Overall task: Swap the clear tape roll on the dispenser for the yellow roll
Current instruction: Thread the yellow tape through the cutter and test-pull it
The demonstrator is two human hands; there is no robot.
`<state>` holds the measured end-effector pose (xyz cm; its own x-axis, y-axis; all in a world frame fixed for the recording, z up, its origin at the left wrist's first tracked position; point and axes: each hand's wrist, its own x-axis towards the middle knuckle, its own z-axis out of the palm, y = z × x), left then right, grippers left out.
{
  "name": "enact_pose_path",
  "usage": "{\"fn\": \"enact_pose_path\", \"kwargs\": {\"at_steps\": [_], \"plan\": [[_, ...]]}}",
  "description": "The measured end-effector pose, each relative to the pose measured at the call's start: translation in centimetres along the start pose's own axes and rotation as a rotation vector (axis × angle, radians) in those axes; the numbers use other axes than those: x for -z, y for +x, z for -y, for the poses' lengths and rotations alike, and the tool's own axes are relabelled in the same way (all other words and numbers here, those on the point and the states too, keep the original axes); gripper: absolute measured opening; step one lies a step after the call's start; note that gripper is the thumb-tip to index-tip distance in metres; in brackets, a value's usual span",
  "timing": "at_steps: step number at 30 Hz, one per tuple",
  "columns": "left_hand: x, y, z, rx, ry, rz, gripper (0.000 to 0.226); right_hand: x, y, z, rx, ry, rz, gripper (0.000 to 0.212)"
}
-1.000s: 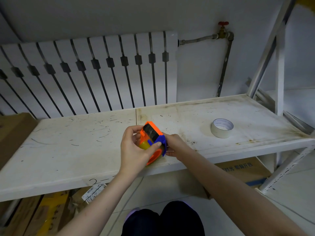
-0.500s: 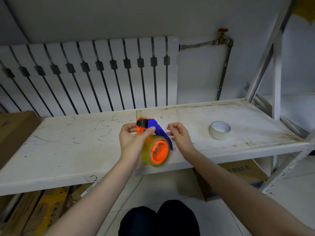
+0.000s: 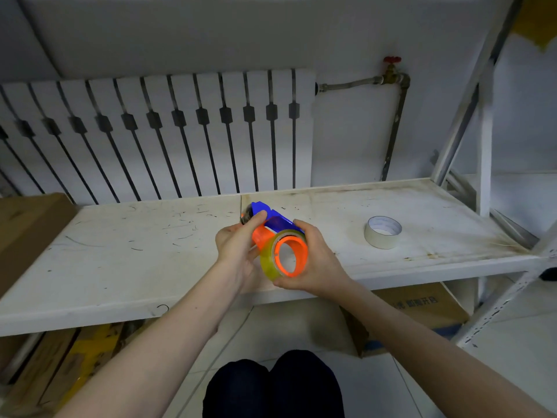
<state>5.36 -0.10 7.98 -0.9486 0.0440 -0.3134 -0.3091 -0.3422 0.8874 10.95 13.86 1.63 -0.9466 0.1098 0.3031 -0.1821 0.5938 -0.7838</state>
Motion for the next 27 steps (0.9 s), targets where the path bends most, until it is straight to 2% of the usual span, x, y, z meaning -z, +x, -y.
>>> {"fn": "enact_pose_path", "kwargs": {"at_steps": [3,8,10,13,17,20,23,27], "plan": [[-0.1,0.3,0.0,-0.049,0.130,0.074,0.045,0.5,0.1,0.0,0.007,-0.010,-0.021,0.103],[0.9,1.8,0.3,-0.622,0.997,0.209,0.078,1.7,0.4,-1.1,-0.164,0.272,0.044,0.091],[1.0,2.1,0.7,-0.707,1.249,0.236,0.081,2.0,0.4,-1.6,-0.202,0.365,0.065,0.084],[0.8,2.0,1.8,-0.850,1.486,0.232,0.078,2.4,0.3,-2.2,-0.246,0.443,0.061,0.079],[0.3,2.3,3.1,-0.824,1.548,0.240,0.068,3.8,1.2,-3.4,-0.373,0.419,-0.115,0.074],[0.0,2.9,3.4,-0.768,1.477,0.203,0.058,5.6,2.5,-5.3,-0.473,0.053,-0.305,0.090],[-0.5,3.9,3.7,-0.735,1.449,0.240,0.047,6.8,3.2,-7.2,-0.589,-0.360,-0.290,0.098],[-1.4,5.2,4.3,-0.713,1.413,0.299,0.042,6.8,3.6,-8.3,-0.727,-0.534,-0.264,0.096]]}}
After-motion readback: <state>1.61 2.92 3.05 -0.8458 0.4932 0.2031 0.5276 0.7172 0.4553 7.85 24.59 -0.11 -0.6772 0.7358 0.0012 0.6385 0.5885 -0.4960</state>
